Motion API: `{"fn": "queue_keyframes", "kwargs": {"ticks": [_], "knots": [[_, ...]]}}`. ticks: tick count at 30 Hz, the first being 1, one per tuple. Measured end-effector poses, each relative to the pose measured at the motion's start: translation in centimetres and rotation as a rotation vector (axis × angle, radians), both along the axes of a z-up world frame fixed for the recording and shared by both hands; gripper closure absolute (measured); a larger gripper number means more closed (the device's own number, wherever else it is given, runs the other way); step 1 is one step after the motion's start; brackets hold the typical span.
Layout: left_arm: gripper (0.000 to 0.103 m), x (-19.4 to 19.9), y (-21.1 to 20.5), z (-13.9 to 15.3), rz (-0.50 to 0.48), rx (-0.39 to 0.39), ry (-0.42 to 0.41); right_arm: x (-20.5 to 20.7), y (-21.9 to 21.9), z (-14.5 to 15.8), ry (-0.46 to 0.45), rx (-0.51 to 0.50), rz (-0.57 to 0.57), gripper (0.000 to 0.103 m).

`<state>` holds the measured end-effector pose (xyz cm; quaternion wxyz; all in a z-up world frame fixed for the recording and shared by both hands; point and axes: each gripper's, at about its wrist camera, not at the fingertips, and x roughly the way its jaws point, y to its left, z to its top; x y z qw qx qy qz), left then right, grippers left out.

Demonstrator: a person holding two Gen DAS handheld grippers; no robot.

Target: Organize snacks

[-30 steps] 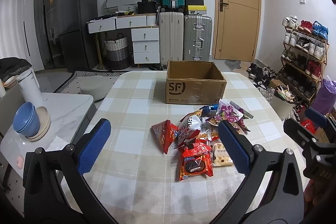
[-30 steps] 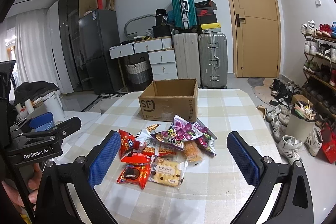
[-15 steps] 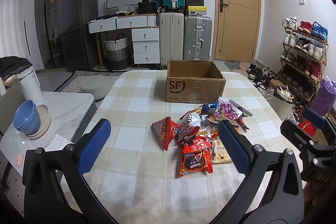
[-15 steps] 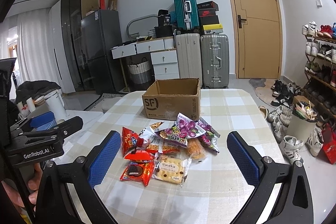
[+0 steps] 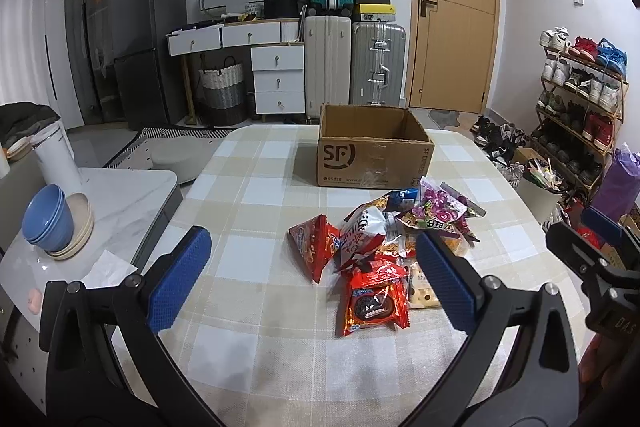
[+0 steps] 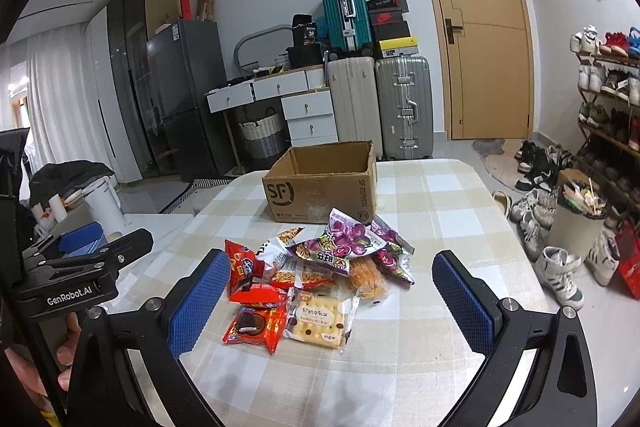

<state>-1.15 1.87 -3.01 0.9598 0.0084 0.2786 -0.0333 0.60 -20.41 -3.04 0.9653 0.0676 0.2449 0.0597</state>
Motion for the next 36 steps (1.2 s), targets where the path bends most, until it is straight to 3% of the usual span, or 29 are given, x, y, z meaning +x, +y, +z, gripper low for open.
{"fn": "queue_keyframes", "kwargs": {"ticks": [26,36], "knots": [[0.001,2.0,0.2,-1.9,0.008,-0.004,0.031,0.5,-0.2,-0.7,0.001,0.011,0.021,0.000],[0.001,6.7,1.8,-5.5,0.009,-0.028,0.147,1.6,0.2,-2.6,0.020,-0.017,0.020,0.000]]}}
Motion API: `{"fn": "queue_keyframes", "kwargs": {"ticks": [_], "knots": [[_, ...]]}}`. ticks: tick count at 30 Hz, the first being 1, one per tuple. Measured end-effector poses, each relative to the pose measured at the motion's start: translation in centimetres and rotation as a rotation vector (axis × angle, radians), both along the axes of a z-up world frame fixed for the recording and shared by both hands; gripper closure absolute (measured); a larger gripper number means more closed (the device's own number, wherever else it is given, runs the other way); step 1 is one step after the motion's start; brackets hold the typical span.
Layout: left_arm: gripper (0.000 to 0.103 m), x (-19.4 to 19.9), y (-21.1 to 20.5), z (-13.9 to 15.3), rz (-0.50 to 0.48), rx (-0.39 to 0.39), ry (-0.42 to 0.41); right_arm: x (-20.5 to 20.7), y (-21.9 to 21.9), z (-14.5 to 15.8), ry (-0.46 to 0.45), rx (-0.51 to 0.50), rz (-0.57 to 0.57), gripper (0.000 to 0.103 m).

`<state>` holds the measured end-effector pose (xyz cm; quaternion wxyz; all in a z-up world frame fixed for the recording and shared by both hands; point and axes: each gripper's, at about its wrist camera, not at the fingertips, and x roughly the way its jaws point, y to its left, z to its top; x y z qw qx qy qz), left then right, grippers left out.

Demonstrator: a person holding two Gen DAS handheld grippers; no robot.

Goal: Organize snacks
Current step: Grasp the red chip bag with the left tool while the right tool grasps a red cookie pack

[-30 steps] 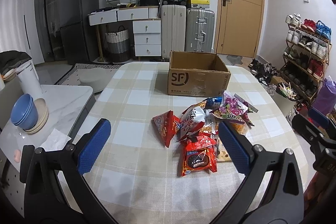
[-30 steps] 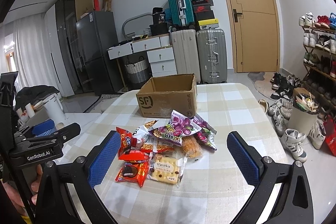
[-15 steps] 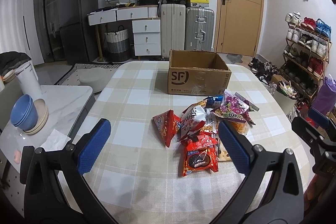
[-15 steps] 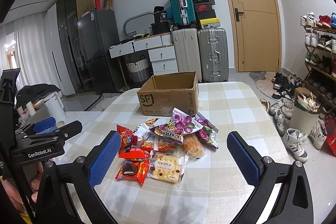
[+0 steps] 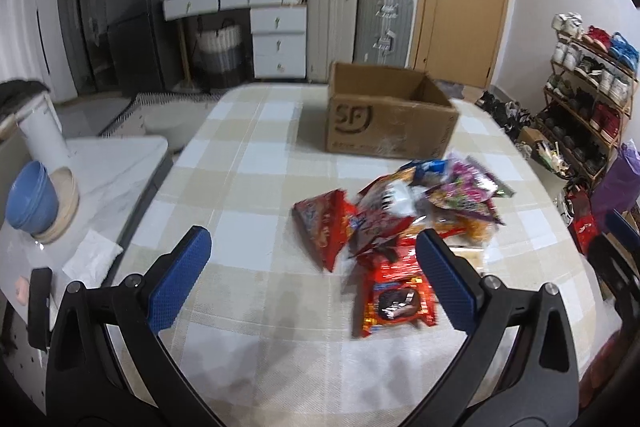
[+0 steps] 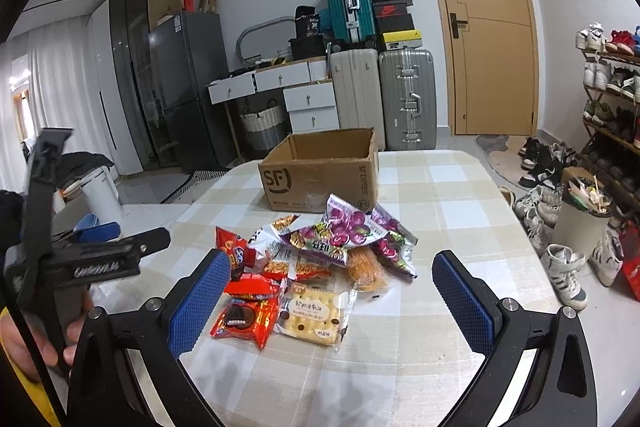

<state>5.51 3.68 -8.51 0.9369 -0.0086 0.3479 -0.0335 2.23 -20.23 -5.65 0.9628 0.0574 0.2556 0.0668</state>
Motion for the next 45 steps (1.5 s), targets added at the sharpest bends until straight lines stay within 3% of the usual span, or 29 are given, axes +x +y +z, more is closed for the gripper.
{"fn": "queue_keyframes", "kwargs": {"ticks": [5,15,21,23,25,27,33,41,44,45], "knots": [[0.001,4.8,1.3,-3.6,-0.021,-0.057,0.132,1.5,0.7,-1.9,0.019,0.005,0.062,0.000],[0.004,12.9,0.5,-9.6,-0.032,-0.076,0.269,5.3,1.5,-4.9,0.093,0.043,0.148,0.000],[0.024,15.3,1.5,-12.3,-0.022,-0.144,0.328,6.5,1.8,-6.1,0.141,0.061,0.169,0.000],[0.032,15.5,1.8,-12.9,-0.051,-0.199,0.330,6.8,2.2,-6.4,0.153,0.073,0.186,0.000],[0.060,15.3,1.9,-12.8,-0.085,-0.232,0.325,7.1,2.8,-6.6,0.167,0.086,0.216,0.000],[0.065,15.1,2.1,-12.5,-0.084,-0.238,0.303,7.3,3.7,-6.8,0.178,0.094,0.262,0.000],[0.068,14.2,3.6,-12.3,-0.092,-0.307,0.284,8.4,6.5,-7.7,0.213,0.096,0.353,0.000],[0.068,12.2,6.0,-11.1,-0.092,-0.345,0.250,11.4,9.7,-8.5,0.278,0.045,0.352,0.000],[0.068,11.0,6.9,-10.6,-0.093,-0.347,0.232,12.6,10.6,-9.5,0.306,0.029,0.343,0.005],[0.068,10.7,7.3,-10.4,-0.091,-0.349,0.229,13.1,10.9,-10.0,0.323,0.031,0.342,0.012]]}}
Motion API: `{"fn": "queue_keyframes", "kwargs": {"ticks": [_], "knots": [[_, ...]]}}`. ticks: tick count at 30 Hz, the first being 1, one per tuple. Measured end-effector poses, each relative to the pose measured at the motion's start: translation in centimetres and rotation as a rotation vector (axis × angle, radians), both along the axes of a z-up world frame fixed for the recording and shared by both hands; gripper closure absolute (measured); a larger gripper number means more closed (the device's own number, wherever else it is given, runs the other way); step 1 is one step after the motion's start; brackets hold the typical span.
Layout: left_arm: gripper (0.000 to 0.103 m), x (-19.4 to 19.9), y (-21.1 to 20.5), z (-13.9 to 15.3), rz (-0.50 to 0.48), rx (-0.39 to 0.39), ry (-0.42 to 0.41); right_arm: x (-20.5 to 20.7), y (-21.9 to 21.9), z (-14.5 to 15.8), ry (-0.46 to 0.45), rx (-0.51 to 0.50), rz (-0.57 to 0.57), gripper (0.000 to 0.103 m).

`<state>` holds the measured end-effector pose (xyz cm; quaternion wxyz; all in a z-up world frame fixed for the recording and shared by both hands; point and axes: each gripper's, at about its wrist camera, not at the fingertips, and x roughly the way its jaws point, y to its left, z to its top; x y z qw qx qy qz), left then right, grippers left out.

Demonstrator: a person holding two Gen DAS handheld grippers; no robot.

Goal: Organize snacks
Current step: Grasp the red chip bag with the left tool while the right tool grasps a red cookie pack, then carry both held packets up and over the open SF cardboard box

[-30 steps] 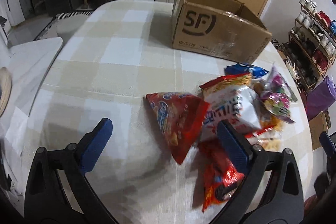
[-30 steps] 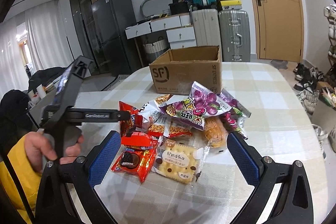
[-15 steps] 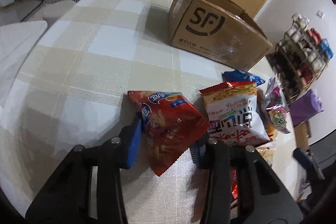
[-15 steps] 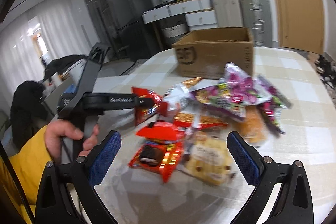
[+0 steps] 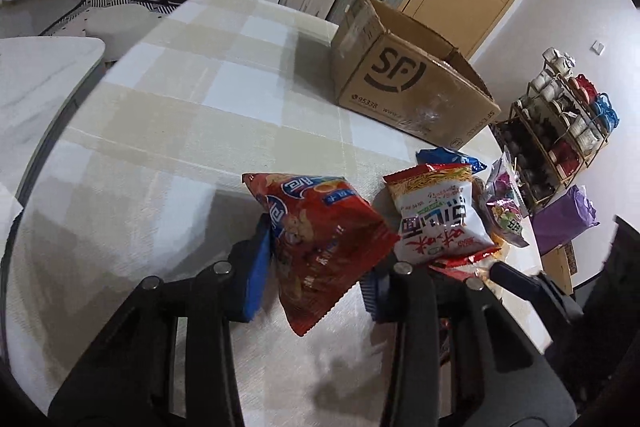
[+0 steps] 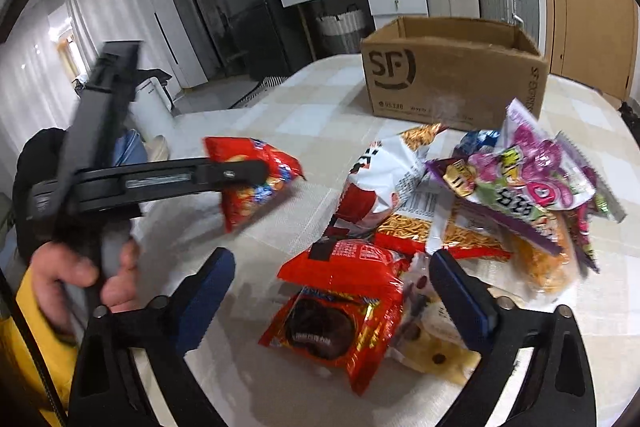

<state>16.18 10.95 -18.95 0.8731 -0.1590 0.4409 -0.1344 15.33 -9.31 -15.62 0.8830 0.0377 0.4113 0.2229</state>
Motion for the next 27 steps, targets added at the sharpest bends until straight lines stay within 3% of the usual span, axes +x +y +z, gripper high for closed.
{"fn": "queue_keyframes", "kwargs": {"ticks": [2,6,10,13,20,27], "knots": [[0.068,-0.5,0.5,0.1,0.003,-0.009,-0.003,0.4,0.5,-0.6,0.032,-0.008,0.007,0.025],[0.068,-1.5,1.6,0.6,0.008,-0.020,-0.011,1.3,1.3,-1.6,0.058,-0.061,-0.018,0.037],[0.068,-2.3,2.4,1.0,0.011,-0.027,-0.019,1.8,1.0,-1.9,0.065,-0.040,-0.031,0.041],[0.068,-2.8,2.6,1.2,0.013,-0.030,-0.022,1.6,0.7,-1.8,0.065,-0.030,-0.036,0.056],[0.068,-4.0,2.7,2.4,0.012,-0.028,-0.046,-0.1,-0.7,-0.8,0.037,0.034,-0.048,0.056],[0.068,-5.6,2.2,4.8,-0.010,-0.019,-0.095,-3.0,-2.2,2.8,-0.067,0.109,-0.042,0.056]]}}
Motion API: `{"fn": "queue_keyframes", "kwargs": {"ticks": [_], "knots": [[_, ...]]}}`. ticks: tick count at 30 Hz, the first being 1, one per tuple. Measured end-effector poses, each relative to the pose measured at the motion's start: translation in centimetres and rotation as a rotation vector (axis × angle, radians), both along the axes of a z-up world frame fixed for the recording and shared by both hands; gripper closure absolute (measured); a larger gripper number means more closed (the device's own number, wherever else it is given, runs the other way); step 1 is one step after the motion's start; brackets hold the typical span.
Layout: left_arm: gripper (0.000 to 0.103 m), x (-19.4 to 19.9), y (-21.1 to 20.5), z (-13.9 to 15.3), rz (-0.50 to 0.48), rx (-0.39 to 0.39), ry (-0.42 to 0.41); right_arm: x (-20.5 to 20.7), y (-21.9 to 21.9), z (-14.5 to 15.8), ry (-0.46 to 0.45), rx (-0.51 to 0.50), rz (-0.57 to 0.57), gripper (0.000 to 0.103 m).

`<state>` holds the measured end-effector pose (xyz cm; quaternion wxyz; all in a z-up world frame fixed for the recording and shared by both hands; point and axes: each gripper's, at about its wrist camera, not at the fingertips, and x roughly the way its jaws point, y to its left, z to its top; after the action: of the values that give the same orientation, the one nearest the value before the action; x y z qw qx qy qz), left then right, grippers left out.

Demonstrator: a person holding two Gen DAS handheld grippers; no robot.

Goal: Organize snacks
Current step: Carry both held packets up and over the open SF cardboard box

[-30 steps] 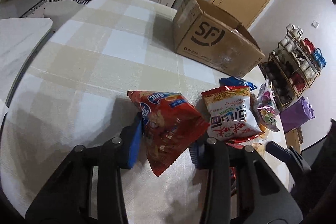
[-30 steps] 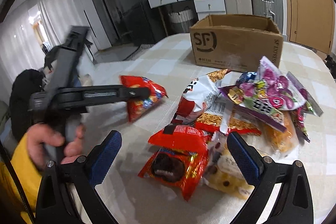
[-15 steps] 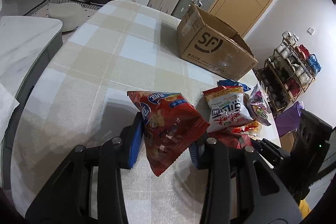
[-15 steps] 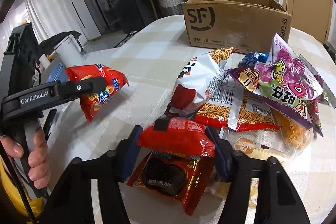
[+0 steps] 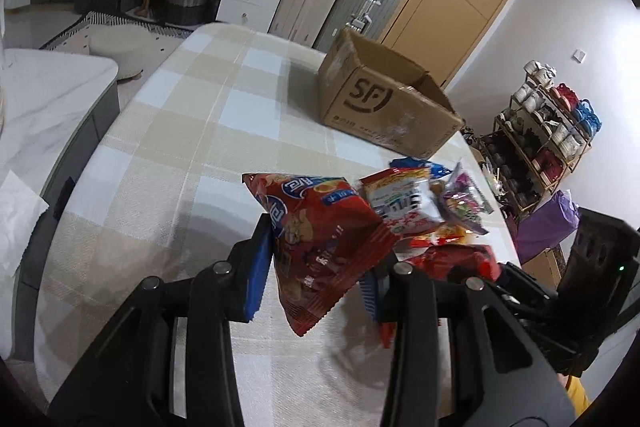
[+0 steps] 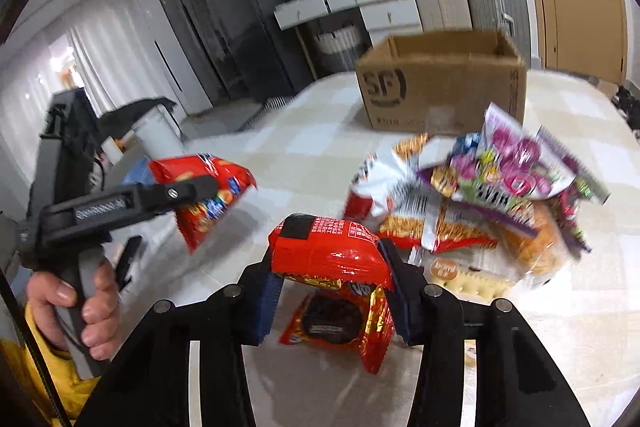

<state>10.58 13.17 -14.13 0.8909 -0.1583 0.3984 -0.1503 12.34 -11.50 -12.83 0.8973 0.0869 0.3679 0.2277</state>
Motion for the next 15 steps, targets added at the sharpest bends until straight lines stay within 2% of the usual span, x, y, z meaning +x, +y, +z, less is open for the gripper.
{"fn": "queue_keyframes", "kwargs": {"ticks": [6,10,15], "knots": [[0.068,-0.8,-1.6,4.2,-0.044,0.010,-0.078,-1.4,-2.1,5.2,-0.107,0.064,-0.001,0.056],[0.068,-0.5,-3.3,8.0,-0.063,0.060,-0.155,-1.6,-3.6,9.3,-0.172,0.082,-0.003,0.056],[0.068,0.9,-5.7,12.0,-0.064,0.107,-0.214,-0.3,-5.6,13.9,-0.227,0.095,-0.014,0.056]]}}
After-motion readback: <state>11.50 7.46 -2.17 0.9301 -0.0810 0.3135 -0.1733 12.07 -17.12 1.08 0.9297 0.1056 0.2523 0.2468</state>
